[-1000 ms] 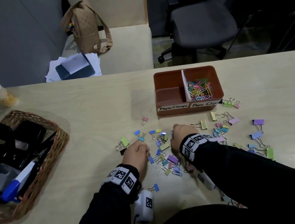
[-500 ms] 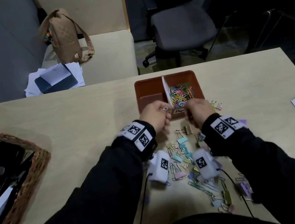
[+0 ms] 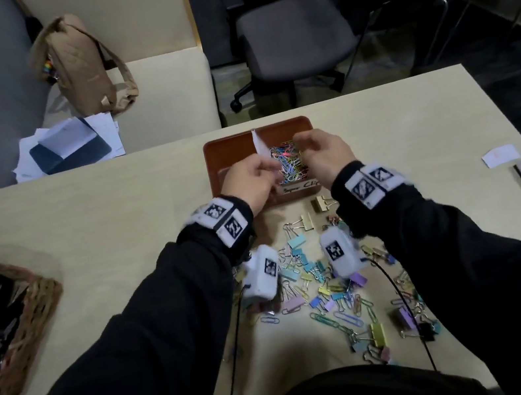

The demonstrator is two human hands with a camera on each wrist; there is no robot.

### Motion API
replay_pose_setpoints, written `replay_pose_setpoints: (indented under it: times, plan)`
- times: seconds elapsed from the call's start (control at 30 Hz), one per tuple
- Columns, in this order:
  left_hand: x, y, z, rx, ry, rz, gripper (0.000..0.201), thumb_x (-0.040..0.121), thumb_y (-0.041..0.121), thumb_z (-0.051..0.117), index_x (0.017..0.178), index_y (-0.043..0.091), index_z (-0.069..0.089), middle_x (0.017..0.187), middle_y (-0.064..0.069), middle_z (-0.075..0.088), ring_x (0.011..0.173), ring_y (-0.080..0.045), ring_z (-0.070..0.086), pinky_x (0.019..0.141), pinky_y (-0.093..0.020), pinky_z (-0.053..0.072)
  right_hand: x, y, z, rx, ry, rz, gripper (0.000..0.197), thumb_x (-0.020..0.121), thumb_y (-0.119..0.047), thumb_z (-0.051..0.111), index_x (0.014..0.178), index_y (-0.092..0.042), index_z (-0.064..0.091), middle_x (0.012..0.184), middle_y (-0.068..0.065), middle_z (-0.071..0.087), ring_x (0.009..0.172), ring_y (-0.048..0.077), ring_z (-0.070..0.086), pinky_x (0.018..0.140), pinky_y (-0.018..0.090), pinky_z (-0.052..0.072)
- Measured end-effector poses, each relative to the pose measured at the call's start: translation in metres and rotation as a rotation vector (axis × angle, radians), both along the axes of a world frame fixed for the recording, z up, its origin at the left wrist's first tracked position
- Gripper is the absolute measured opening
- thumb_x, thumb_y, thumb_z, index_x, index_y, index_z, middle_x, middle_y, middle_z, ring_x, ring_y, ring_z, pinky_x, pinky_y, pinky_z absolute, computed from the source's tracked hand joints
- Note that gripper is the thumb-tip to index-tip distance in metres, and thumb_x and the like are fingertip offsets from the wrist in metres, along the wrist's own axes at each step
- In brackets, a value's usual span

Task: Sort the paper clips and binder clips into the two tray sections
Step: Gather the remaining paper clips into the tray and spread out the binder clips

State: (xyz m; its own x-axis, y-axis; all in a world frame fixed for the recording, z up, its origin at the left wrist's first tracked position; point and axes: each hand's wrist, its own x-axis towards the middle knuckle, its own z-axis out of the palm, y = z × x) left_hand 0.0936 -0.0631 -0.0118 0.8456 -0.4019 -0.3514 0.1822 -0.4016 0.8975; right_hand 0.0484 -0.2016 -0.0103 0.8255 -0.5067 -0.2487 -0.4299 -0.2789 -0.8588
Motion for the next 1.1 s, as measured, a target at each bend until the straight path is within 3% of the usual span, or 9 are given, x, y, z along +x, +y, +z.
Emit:
replay_pose_setpoints:
  times: [0.1, 0.2, 0.33, 0.43, 0.57, 0.67, 0.87, 1.0, 1.1]
  plan:
    - [-0.026, 0.025, -0.012, 0.254, -0.176, -0.213, 0.019, 0.086, 0.01, 0.065, 0.079, 0.026, 0.068, 0.073, 0.012, 0.067, 0.062, -0.003, 0.062, 0.066, -0.02, 0.053, -0.042, 0.012, -0.011, -0.096, 0.008, 0.213, 0.024, 0.085, -0.005, 0.061, 0.083, -0.028, 0.065, 0.084, -0.003, 0.068, 0.081, 0.021, 0.065, 0.079, 0.038, 0.056]
    - [-0.051, 0.044, -0.032, 0.489, -0.275, -0.493, 0.013, 0.085, 0.019, 0.068, 0.082, 0.031, 0.07, 0.084, 0.016, 0.067, 0.079, -0.006, 0.062, 0.083, -0.029, 0.054, -0.081, 0.024, -0.032, -0.233, 0.227, 0.438, 0.016, 0.089, -0.009, 0.062, 0.083, -0.023, 0.065, 0.079, -0.009, 0.064, 0.078, 0.012, 0.061, 0.078, 0.027, 0.053]
    - [-0.079, 0.053, -0.058, 0.727, -0.329, -0.747, 0.025, 0.086, 0.039, 0.065, 0.109, 0.031, 0.064, 0.107, 0.007, 0.063, 0.098, -0.015, 0.059, 0.082, -0.029, 0.049, -0.103, 0.037, -0.055, -0.384, 0.409, 0.532, 0.006, 0.089, -0.018, 0.059, 0.089, -0.023, 0.062, 0.09, -0.005, 0.066, 0.084, 0.016, 0.062, 0.08, 0.031, 0.054]
    - [-0.092, 0.049, -0.068, 0.784, -0.378, -0.733, 0.038, 0.084, 0.049, 0.061, 0.114, 0.025, 0.056, 0.109, 0.001, 0.058, 0.1, -0.022, 0.058, 0.081, -0.032, 0.05, -0.109, 0.046, -0.066, -0.417, 0.457, 0.523, 0.019, 0.085, -0.025, 0.065, 0.1, -0.024, 0.054, 0.102, -0.005, 0.057, 0.093, 0.018, 0.057, 0.081, 0.029, 0.048]
    - [-0.096, 0.045, -0.074, 0.762, -0.392, -0.679, 0.026, 0.087, 0.03, 0.054, 0.11, 0.019, 0.054, 0.106, -0.007, 0.057, 0.096, -0.031, 0.059, 0.073, -0.034, 0.046, -0.112, 0.055, -0.072, -0.48, 0.446, 0.585, 0.028, 0.083, -0.023, 0.065, 0.106, -0.019, 0.049, 0.106, 0.001, 0.052, 0.097, 0.023, 0.056, 0.078, 0.03, 0.045]
    - [-0.096, 0.049, -0.075, 0.763, -0.42, -0.672, 0.024, 0.087, 0.029, 0.054, 0.106, 0.015, 0.056, 0.104, -0.006, 0.051, 0.095, -0.029, 0.057, 0.072, -0.034, 0.045, -0.113, 0.056, -0.072, -0.501, 0.449, 0.617, 0.026, 0.085, -0.022, 0.063, 0.107, -0.017, 0.051, 0.108, 0.003, 0.054, 0.1, 0.025, 0.055, 0.081, 0.032, 0.046]
    - [-0.094, 0.05, -0.074, 0.748, -0.411, -0.731, 0.04, 0.087, 0.038, 0.059, 0.122, 0.024, 0.045, 0.11, -0.005, 0.049, 0.096, -0.029, 0.058, 0.074, -0.035, 0.048, -0.113, 0.057, -0.074, -0.467, 0.45, 0.61, 0.026, 0.085, -0.018, 0.063, 0.11, -0.018, 0.054, 0.109, 0.003, 0.054, 0.1, 0.024, 0.056, 0.081, 0.028, 0.044]
    - [-0.096, 0.043, -0.076, 0.697, -0.38, -0.73, 0.03, 0.088, 0.026, 0.055, 0.117, 0.021, 0.05, 0.104, -0.008, 0.046, 0.091, -0.032, 0.059, 0.073, -0.036, 0.048, -0.116, 0.056, -0.075, -0.409, 0.437, 0.597, 0.011, 0.086, -0.009, 0.059, 0.094, -0.017, 0.058, 0.097, 0.004, 0.046, 0.09, 0.024, 0.055, 0.072, 0.024, 0.039]
    - [-0.095, 0.042, -0.079, 0.667, -0.338, -0.726, 0.028, 0.084, 0.022, 0.057, 0.111, 0.017, 0.05, 0.101, -0.008, 0.041, 0.084, -0.033, 0.058, 0.074, -0.04, 0.052, -0.116, 0.051, -0.079, -0.394, 0.376, 0.518, 0.012, 0.083, -0.002, 0.051, 0.082, -0.011, 0.059, 0.088, 0.005, 0.045, 0.079, 0.024, 0.051, 0.067, 0.027, 0.039]
